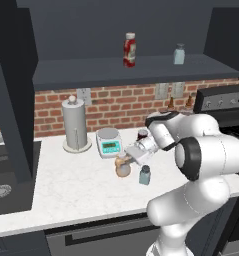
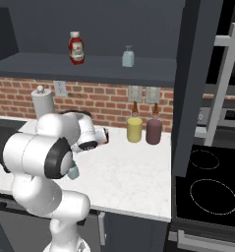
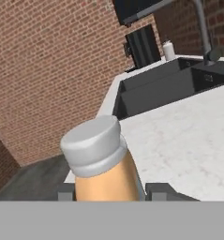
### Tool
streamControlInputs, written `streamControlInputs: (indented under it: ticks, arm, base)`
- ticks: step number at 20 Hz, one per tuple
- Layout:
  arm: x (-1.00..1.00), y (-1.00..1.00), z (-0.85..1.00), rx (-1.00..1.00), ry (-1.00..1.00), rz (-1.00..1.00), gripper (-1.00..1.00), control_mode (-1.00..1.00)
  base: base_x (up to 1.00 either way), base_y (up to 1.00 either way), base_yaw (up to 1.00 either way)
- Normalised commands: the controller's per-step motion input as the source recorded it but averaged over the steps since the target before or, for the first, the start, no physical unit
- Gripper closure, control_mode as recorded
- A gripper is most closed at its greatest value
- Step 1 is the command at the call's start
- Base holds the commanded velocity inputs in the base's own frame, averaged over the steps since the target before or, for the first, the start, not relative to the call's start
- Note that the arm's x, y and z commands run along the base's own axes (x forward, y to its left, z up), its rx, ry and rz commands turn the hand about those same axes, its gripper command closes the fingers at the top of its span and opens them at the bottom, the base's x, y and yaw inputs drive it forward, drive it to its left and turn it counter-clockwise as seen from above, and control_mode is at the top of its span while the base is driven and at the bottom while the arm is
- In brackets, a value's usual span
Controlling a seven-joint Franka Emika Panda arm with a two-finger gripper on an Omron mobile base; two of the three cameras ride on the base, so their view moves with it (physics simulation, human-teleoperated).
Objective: Put the shaker and condiment bottle from the counter next to their counterparts in the cabinet.
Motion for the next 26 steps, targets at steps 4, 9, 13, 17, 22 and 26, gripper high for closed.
streamControlInputs:
  ticks: [4, 9, 13, 17, 22, 26]
  arm:
    - [-0.08, 0.01, 0.62, 0.00, -0.14, -0.60, 1.00, -1.00]
    - [-0.49, 0.00, 0.40, 0.01, -0.01, -0.62, 1.00, -1.00]
    - [-0.53, -0.01, 0.49, 0.03, 0.00, -0.62, 1.00, -1.00]
    - [-0.49, -0.03, 0.62, 0.08, 0.01, -0.62, 1.00, -1.00]
    - [-0.48, 0.00, 0.63, 0.02, 0.02, -0.58, 1.00, -1.00]
    - [-0.55, 0.00, 0.51, 0.05, 0.07, -0.49, 1.00, -1.00]
  base:
    - [0.00, 0.00, 0.00]
    - [0.00, 0.00, 0.00]
    - [0.00, 0.00, 0.00]
    - [0.00, 0.00, 0.00]
    - [0.00, 0.00, 0.00]
    - [0.00, 0.00, 0.00]
